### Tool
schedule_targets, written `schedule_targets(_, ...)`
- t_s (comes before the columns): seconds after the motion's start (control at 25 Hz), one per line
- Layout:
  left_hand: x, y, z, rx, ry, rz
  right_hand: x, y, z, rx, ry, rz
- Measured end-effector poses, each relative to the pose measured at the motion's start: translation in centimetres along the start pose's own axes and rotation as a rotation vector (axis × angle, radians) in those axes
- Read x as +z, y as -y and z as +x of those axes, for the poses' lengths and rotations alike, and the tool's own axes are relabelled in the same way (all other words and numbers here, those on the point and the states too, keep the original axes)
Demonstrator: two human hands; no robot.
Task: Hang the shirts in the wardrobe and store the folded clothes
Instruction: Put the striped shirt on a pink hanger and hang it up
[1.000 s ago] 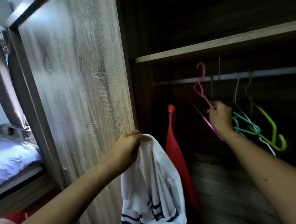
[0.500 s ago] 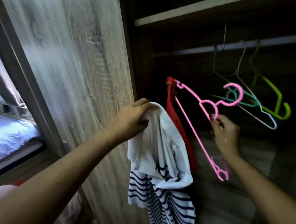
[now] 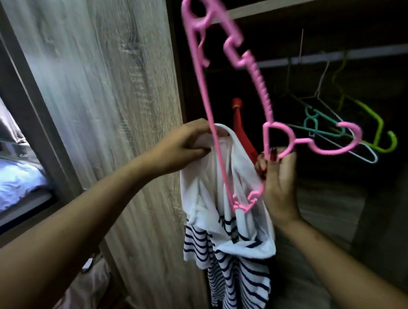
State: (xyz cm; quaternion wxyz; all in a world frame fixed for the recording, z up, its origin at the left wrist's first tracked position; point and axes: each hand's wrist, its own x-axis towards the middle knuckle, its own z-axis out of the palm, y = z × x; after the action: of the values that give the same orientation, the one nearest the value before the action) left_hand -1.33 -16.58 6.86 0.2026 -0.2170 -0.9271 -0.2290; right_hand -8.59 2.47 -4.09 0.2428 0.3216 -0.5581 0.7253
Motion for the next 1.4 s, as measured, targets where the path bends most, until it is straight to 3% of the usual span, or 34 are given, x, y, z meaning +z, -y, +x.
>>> schedule_targets(0.24,-3.8,0.0,-3.6,-0.272,-0.121,-0.278,-3.0,-4.3,-2.0,0.087,0.300,-0.413)
schedule_targets(0.52,-4.3,3.7,-6.3,-0.334,0.046,0.327,-5.1,-5.7,-0.5,0.072,0.556,-0.673)
schedule_targets(0.64,-4.0,4.0,-6.6,-0.356,0.004,0.293,-4.6,-5.0,-0.9,0.129,0.523,-0.503)
schedule_targets(0.84,-3.8,3.4,-6.2,-0.373,0.031,0.073,-2.8,-1.9,-0.3,0.212,0.282,-0.016)
schedule_targets(0.96,-2.6,3.1,-5.7,-0.355,0.018,-0.068,-2.4,-0.7,0.4,0.191,0.302,0.065)
schedule_targets(1.08,-2.0,2.7,-5.3,-0.327,-0.016,-0.199,-2.4,-1.5,-0.4,0.218,0.366,0.032)
schedule_targets(1.24,-3.3,2.3,-5.2,-0.346,-0.052,-0.281,-3.3,-4.9,-2.8,0.305,0.424,-0.206)
schedule_targets(1.4,-4.8,3.1,-5.9,-0.303,0.146,0.207,-4.4,-6.5,-3.4,0.260,0.482,-0.421)
